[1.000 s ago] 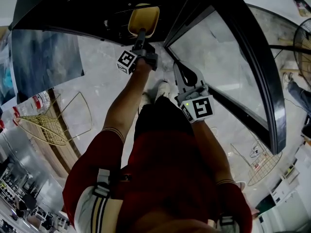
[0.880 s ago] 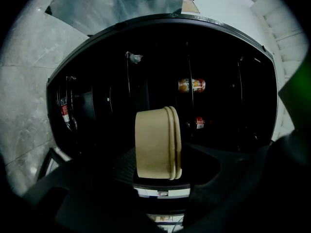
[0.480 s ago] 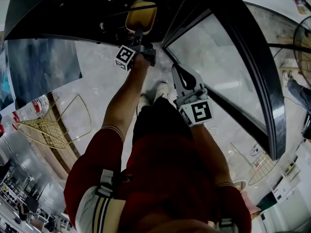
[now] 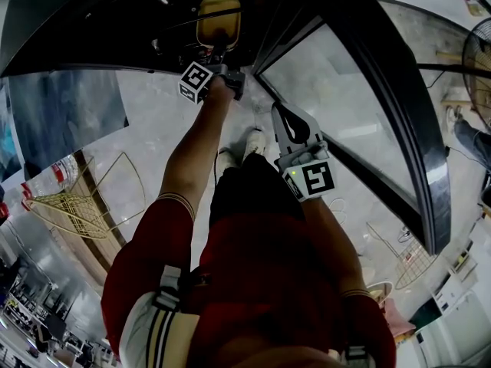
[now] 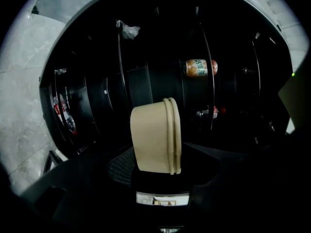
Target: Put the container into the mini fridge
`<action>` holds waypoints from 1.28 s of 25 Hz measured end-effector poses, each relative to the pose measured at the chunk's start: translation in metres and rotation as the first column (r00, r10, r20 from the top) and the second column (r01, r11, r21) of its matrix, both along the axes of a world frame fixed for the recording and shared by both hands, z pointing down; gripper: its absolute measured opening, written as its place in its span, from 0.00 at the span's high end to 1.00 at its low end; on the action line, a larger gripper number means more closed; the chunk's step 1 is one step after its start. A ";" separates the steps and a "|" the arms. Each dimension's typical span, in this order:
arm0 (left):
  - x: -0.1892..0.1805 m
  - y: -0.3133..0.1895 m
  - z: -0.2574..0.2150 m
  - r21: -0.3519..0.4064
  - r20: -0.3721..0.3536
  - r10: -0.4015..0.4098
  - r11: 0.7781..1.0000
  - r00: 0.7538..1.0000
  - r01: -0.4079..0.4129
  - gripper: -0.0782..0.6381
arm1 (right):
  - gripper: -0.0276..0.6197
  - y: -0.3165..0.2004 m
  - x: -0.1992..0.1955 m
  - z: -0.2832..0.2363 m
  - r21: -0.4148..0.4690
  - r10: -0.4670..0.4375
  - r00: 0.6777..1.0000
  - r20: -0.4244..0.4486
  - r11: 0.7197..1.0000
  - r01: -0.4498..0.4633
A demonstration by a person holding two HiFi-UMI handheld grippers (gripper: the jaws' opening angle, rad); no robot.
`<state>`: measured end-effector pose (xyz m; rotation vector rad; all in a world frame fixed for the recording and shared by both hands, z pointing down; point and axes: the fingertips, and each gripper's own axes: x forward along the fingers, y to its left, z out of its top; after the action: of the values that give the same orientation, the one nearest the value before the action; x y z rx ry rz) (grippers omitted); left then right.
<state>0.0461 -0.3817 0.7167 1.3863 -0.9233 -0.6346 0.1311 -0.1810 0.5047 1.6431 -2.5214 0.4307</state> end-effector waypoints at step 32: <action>0.023 0.012 0.007 0.026 0.099 0.288 0.956 0.953 -0.292 0.30 | 0.96 0.007 -0.021 0.020 -0.034 -0.028 0.999 -0.021 0.999 0.027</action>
<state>0.0690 -0.3699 0.7232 1.5626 -0.7630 -0.3687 0.1102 -0.1735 0.5244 1.5910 -2.5042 0.4484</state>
